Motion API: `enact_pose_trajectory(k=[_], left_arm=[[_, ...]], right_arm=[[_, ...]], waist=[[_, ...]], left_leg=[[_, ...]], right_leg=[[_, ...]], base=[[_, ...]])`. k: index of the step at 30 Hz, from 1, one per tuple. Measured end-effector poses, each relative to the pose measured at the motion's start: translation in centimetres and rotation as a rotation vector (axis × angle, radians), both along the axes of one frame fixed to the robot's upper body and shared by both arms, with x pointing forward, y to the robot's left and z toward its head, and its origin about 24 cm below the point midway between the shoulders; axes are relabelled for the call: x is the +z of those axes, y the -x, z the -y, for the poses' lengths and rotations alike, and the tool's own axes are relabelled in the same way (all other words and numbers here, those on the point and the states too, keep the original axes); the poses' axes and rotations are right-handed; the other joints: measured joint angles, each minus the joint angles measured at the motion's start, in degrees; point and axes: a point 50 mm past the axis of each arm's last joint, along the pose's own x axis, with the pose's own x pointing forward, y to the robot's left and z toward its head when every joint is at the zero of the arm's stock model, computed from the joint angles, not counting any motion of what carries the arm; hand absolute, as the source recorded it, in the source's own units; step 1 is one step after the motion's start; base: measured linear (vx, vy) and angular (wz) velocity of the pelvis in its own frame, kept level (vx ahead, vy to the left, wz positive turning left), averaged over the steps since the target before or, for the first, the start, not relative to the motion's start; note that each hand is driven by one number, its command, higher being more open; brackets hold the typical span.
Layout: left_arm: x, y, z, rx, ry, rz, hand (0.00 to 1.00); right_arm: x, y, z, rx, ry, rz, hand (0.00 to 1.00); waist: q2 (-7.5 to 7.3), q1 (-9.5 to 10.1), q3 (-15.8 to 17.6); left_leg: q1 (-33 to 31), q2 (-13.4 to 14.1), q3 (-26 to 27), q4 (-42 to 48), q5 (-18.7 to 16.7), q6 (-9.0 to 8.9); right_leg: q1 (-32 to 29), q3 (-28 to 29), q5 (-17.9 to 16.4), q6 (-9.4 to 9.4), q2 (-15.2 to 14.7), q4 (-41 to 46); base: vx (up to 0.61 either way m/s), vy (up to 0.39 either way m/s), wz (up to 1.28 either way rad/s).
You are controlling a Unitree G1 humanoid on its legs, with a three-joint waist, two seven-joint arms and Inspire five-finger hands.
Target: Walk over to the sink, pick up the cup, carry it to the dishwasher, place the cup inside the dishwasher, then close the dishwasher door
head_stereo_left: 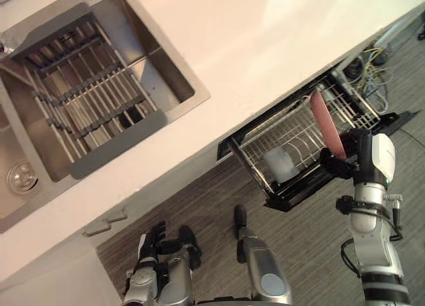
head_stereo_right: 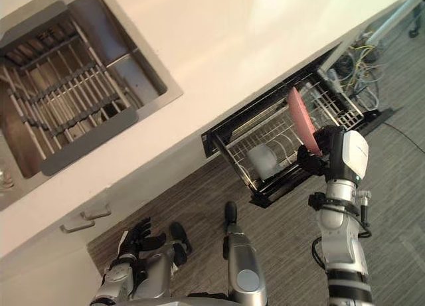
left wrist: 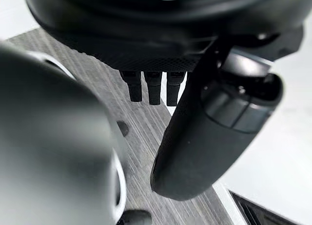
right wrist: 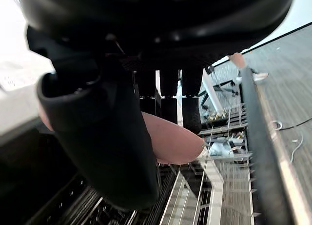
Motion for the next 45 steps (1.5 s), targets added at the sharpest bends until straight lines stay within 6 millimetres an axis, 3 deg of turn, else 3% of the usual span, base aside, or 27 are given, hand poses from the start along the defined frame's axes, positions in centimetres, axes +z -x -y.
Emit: enact_pose_trajectory(k=[2, 8, 9, 18, 25, 28, 32, 37, 40, 45], left_arm=[[0.3, -0.7, 0.1, -0.012, -0.003, 0.022, 0.90], [0.7, -1.5, 0.2, 0.009, -0.008, 0.048, 0.90], [0.9, -1.7, 0.1, 0.014, -0.010, 0.053, 0.90], [1.4, -3.0, 0.1, 0.026, -0.018, 0.082, 0.90], [1.4, -3.1, 0.4, 0.025, -0.011, 0.084, 0.90], [1.5, -3.3, 0.7, 0.022, -0.001, 0.087, 0.90], [1.7, -3.6, 0.7, 0.020, 0.000, 0.100, 0.90], [1.8, -3.6, 0.7, 0.019, 0.005, 0.102, 0.90], [1.8, -3.4, 0.4, 0.041, 0.009, 0.105, 0.90], [1.6, -3.3, 1.2, 0.050, 0.036, 0.096, 0.90]], right_arm=[[0.5, -1.9, 0.6, -0.004, -0.008, -0.016, 0.30], [1.7, -4.9, 2.4, -0.077, -0.067, -0.062, 0.30], [1.7, -5.0, 2.6, -0.089, -0.082, -0.066, 0.90], [2.7, -5.9, 3.0, -0.145, -0.100, -0.048, 0.90], [3.1, -5.1, 1.7, -0.091, -0.124, 0.027, 0.90], [2.6, -3.9, 0.5, -0.046, -0.162, 0.072, 0.90], [2.5, -1.0, -0.5, -0.023, -0.236, 0.185, 0.90], [1.8, 3.9, 0.9, -0.129, -0.314, 0.313, 0.90], [-1.3, 7.5, 2.5, -0.318, -0.481, 0.349, 0.90], [-6.5, 10.8, 2.5, -0.478, -0.791, 0.324, 0.90]], waist=[[0.49, 0.70, 1.1], [1.80, 1.68, 2.0], [1.82, 2.05, 2.1], [2.04, 2.60, 2.3], [2.02, 2.60, 2.3], [1.92, 2.61, 2.3], [1.43, 2.63, 2.6], [1.04, 2.46, 2.7], [0.17, 2.40, 2.6], [-0.07, 2.47, 2.5]], left_leg=[[-1.1, -1.1, -1.4, 0.1, 0.1, 0.44], [-4.9, -2.5, -4.3, 1.5, 0.4, 1.19], [-5.4, -2.7, -4.9, 1.8, 0.3, 1.24], [-7.8, -3.0, -7.0, 3.8, -0.5, 1.75], [-7.6, -2.9, -7.1, 4.0, -0.5, 1.76], [-6.9, -2.9, -7.3, 3.8, -0.5, 1.75], [-4.9, -3.0, -7.3, 2.7, -0.6, 1.69], [-2.0, -3.0, -7.1, 1.1, -0.6, 1.60], [-0.6, -3.1, -6.9, -0.3, -0.5, 1.41], [1.1, -2.4, -5.0, -0.7, -0.7, 0.96]], right_leg=[[-0.5, 0.0, 0.8, 0.41, -0.8, -0.8], [-2.5, -0.6, 2.1, 0.98, -1.9, -1.7], [-2.8, -0.4, 2.2, 0.98, -1.9, -1.7], [-4.2, -0.3, 3.0, 0.81, -1.9, -1.8], [-3.9, -0.1, 3.1, 0.77, -1.7, -1.9], [-3.2, 0.0, 3.1, 0.77, -1.7, -2.1], [-1.4, 0.0, 3.0, 0.75, -1.7, -2.6], [1.0, 0.0, 2.6, 0.82, -1.7, -3.2], [1.5, 0.0, 1.8, 0.94, -1.8, -2.8], [1.5, 0.4, -0.2, 1.00, -1.8, -0.3]], base=[[-0.04, 0.047, 0.07], [-0.03, 0.030, 0.11], [-0.02, 0.014, -0.04], [-0.03, -0.002, 0.01], [-0.01, 0.000, 0.00], [0.01, -0.001, -0.01], [0.00, 0.000, 0.00], [0.00, 0.000, 0.00], [0.03, -0.002, -0.01], [0.05, 0.005, -0.06]])
